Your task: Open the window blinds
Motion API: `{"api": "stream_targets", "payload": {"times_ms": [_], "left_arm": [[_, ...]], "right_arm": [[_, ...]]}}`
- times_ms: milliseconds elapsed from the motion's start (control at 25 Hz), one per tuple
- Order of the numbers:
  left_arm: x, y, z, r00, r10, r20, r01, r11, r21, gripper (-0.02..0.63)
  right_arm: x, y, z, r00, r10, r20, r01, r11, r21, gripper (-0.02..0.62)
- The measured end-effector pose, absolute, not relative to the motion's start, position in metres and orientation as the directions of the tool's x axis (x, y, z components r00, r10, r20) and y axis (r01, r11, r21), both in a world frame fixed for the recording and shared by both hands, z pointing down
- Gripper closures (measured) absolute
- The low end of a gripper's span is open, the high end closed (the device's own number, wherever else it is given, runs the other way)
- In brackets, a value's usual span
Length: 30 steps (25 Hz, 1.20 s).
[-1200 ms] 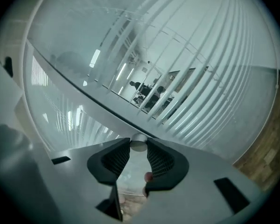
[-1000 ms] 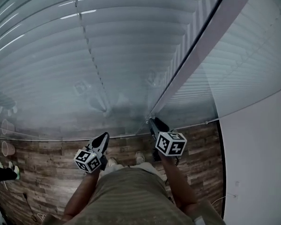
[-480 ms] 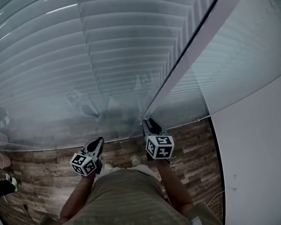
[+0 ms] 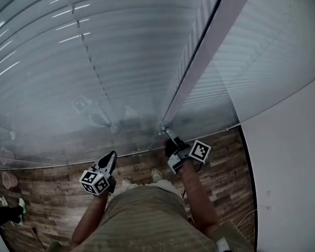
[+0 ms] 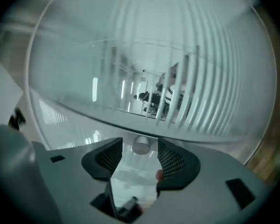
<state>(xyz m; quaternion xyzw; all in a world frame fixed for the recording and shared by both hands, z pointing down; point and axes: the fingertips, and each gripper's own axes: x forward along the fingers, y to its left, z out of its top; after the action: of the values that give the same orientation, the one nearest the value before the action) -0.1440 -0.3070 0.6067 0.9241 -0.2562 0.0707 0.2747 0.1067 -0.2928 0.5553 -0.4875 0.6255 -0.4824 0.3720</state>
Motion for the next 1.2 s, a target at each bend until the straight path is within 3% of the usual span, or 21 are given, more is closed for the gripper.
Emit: {"api": "stream_targets", "payload": {"times_ms": [80, 160, 280, 400, 480, 600, 720, 840, 920, 1000, 1080, 1200], "left_arm": [[-0.144, -0.306, 0.607, 0.855, -0.440, 0.275, -0.518, -0.716, 0.468, 0.592], [-0.145, -0.304, 0.608, 0.851, -0.445, 0.280, -0.526, -0.711, 0.468, 0.592], [-0.144, -0.302, 0.611, 0.845, -0.450, 0.288, -0.534, -0.705, 0.467, 0.592], [-0.142, -0.299, 0.612, 0.841, -0.452, 0.296, -0.540, -0.708, 0.455, 0.592], [-0.142, -0.298, 0.613, 0.837, -0.457, 0.300, -0.547, -0.706, 0.450, 0.592], [-0.141, -0.298, 0.614, 0.834, -0.460, 0.305, -0.552, -0.703, 0.449, 0.592], [-0.144, -0.299, 0.610, 0.831, -0.464, 0.306, -0.556, -0.702, 0.446, 0.592], [-0.149, -0.301, 0.614, 0.822, -0.481, 0.306, -0.570, -0.689, 0.448, 0.592], [-0.151, -0.301, 0.624, 0.817, -0.487, 0.309, -0.577, -0.681, 0.451, 0.592], [-0.152, -0.299, 0.632, 0.816, -0.486, 0.313, -0.578, -0.677, 0.455, 0.592], [-0.151, -0.297, 0.636, 0.817, -0.484, 0.315, -0.577, -0.676, 0.459, 0.592], [-0.152, -0.296, 0.638, 0.814, -0.486, 0.316, -0.580, -0.671, 0.461, 0.592]], "right_arm": [[0.104, -0.285, 0.553, -0.203, -0.966, 0.161, -0.651, 0.010, -0.759, 0.376], [0.099, -0.281, 0.554, -0.097, -0.953, 0.286, -0.919, -0.025, -0.394, 0.376], [0.089, -0.287, 0.551, -0.001, -0.942, 0.336, -1.000, -0.005, -0.017, 0.377], [0.084, -0.295, 0.551, 0.053, -0.937, 0.344, -0.993, -0.013, 0.118, 0.378], [0.085, -0.296, 0.553, 0.095, -0.935, 0.342, -0.982, -0.032, 0.186, 0.441], [0.086, -0.295, 0.554, 0.089, -0.939, 0.333, -0.990, -0.046, 0.133, 0.465], [0.092, -0.294, 0.555, -0.042, -0.946, 0.321, -0.956, -0.055, -0.287, 0.468], [0.098, -0.297, 0.561, -0.209, -0.951, 0.228, -0.644, -0.042, -0.764, 0.468], [0.100, -0.299, 0.570, -0.259, -0.949, 0.178, -0.501, -0.025, -0.865, 0.467], [0.100, -0.299, 0.574, -0.266, -0.949, 0.167, -0.528, -0.002, -0.849, 0.466], [0.100, -0.294, 0.573, -0.229, -0.951, 0.209, -0.678, 0.001, -0.735, 0.423], [0.101, -0.285, 0.567, -0.089, -0.952, 0.293, -0.946, -0.010, -0.323, 0.409]]}}
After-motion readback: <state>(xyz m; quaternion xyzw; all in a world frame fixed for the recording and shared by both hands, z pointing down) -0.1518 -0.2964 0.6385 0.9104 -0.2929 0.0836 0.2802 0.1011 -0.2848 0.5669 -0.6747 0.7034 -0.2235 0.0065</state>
